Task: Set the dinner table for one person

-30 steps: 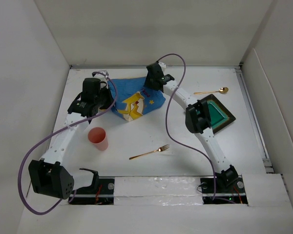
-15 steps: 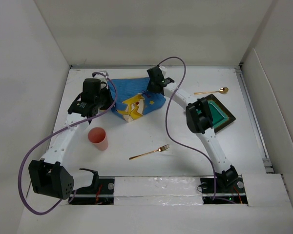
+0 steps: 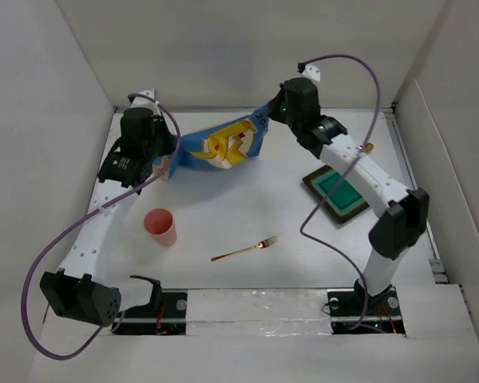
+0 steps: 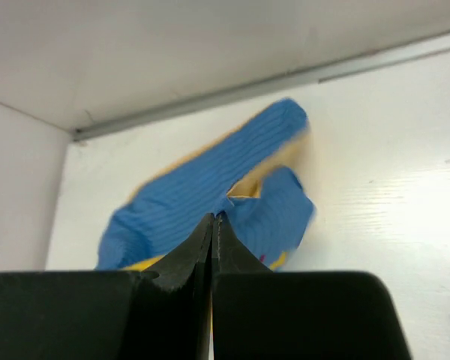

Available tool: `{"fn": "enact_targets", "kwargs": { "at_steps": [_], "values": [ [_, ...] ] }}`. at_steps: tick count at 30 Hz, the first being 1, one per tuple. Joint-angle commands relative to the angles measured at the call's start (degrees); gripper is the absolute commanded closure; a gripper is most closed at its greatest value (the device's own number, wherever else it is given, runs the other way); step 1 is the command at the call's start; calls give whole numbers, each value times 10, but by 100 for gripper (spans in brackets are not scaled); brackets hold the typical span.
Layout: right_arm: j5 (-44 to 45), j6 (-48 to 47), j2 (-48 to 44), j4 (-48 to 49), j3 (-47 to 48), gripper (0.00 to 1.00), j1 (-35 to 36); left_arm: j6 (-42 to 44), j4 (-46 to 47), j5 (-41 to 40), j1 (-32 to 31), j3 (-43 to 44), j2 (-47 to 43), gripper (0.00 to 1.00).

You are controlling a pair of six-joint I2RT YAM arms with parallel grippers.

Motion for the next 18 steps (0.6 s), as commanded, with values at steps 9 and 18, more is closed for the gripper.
{"fn": "enact_targets", "kwargs": {
  "at_steps": [9, 18],
  "values": [
    [53, -50, -342, -36, -125, 100, 4, -34, 52, -53, 0, 164, -31, 100],
    [-4, -57, -281, -36, -62, 100, -75, -25, 85, -23, 0, 195, 67, 100]
  ]
}}
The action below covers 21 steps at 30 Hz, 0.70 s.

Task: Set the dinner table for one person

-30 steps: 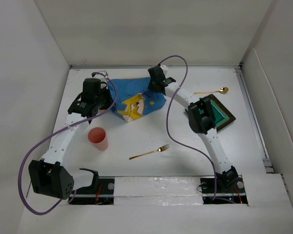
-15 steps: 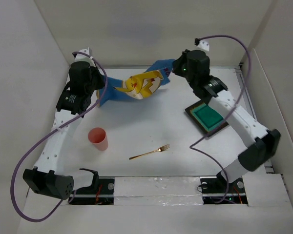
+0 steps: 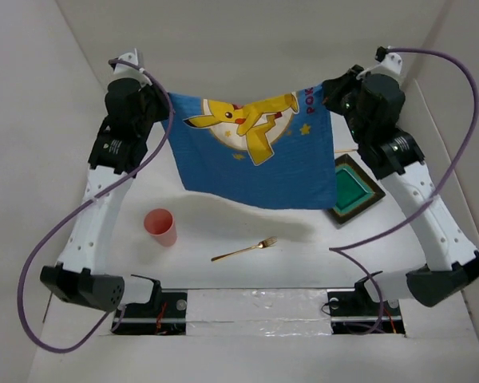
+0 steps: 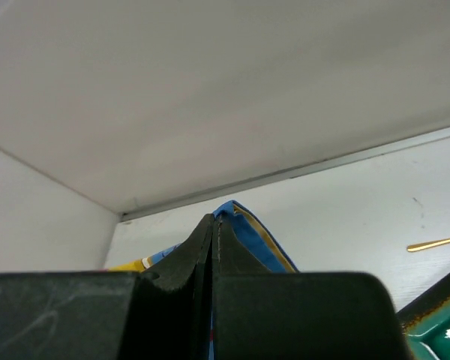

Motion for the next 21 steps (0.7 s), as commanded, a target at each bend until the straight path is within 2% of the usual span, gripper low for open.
{"fn": "enact_targets", "kwargs": {
  "at_steps": [1, 5, 10, 13, 16, 19, 20, 21],
  "values": [
    [-30, -13, 68, 4, 38, 100, -36, 6, 37, 4, 0, 26, 64, 100],
    [-70, -3, 154, -3, 124, 100, -66, 16, 28, 0, 5, 130, 146, 100],
    [-102, 15, 237, -38, 273, 100, -89, -22, 4, 91, 71, 256, 241, 100],
    [-119, 24, 264, -50, 324, 100, -96, -54, 7, 147, 118, 309, 256, 100],
    [-130, 24, 247, -40, 315, 100, -96, -73, 41, 180, 152, 266, 224, 100],
    [-151, 27, 198, -3, 193, 100, -102, -62, 92, 185, 158, 139, 169, 100],
    [-160, 30, 182, 13, 149, 100, -102, -62, 108, 187, 158, 56, 154, 100],
    [-168, 37, 169, 26, 58, 100, -102, -62, 124, 197, 158, 17, 139, 100]
  ]
}}
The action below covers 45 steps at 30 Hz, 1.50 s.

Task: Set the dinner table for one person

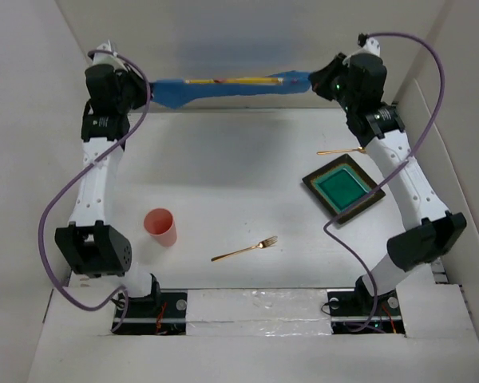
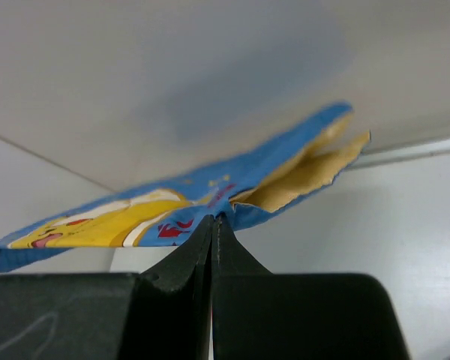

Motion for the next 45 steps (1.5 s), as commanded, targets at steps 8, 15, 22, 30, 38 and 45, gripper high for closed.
{"fn": "enact_targets", "kwargs": {
  "at_steps": [8, 15, 22, 30, 38, 45],
  "values": [
    [-60, 35, -71, 148, -431, 100, -3, 1, 136, 40, -3, -411, -106, 100],
    [-59, 30, -33, 122, -488, 100, 13, 46, 61, -21, -23, -461, -81, 100],
    [-54, 32, -84, 104, -558, 100, 31, 61, 21, -18, -23, -503, -125, 100],
    [-44, 36, -133, 88, -612, 100, 43, 68, -25, 3, -23, -545, -179, 100],
    [-36, 41, -167, 70, -642, 100, 53, 65, -61, -20, -37, -549, -206, 100],
    [-42, 46, -185, 57, -664, 100, 59, 70, -84, -24, -43, -518, -186, 79]
  ]
}}
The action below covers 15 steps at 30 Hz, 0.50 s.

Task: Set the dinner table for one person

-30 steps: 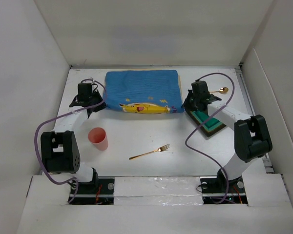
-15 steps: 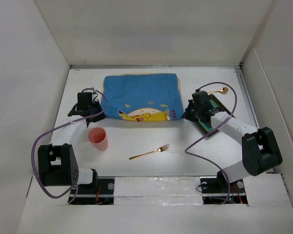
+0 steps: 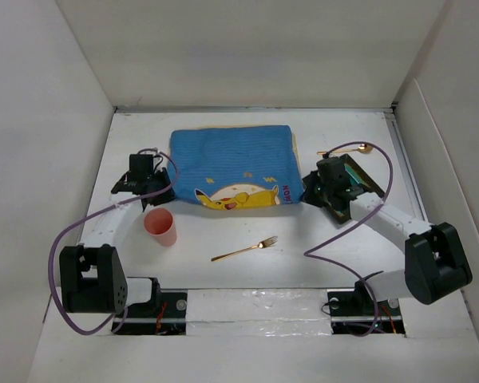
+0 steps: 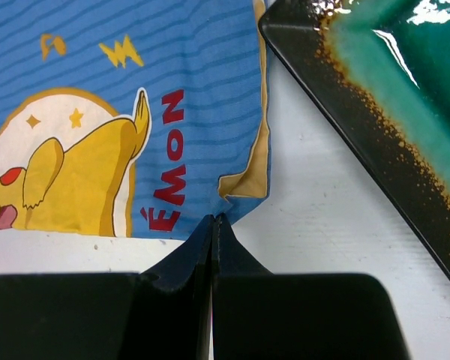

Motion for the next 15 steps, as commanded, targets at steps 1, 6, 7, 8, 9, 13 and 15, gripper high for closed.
{"fn": "enact_targets", "kwargs": {
  "at_steps": [1, 6, 7, 8, 9, 13, 15],
  "values": [
    [4, 7, -10, -9, -9, 100, 10, 2, -18, -11, 0, 32, 0, 76],
    [11, 18, -9, -18, -18, 100, 26, -3, -23, -35, 0, 59, -5, 72],
    [14, 19, -8, -20, -19, 100, 26, -3, -25, -37, 0, 74, -6, 72],
    [19, 23, -6, -23, -20, 100, 26, -5, -28, -41, 0, 89, -7, 72],
    [20, 25, -5, -25, -20, 100, 26, -6, -32, -42, 0, 89, -7, 71],
    [20, 36, -11, -38, -23, 100, 32, -12, -36, -39, 0, 145, -13, 71],
    [20, 42, -14, -52, -24, 99, 37, -16, -40, -30, 0, 171, -14, 71]
  ]
}}
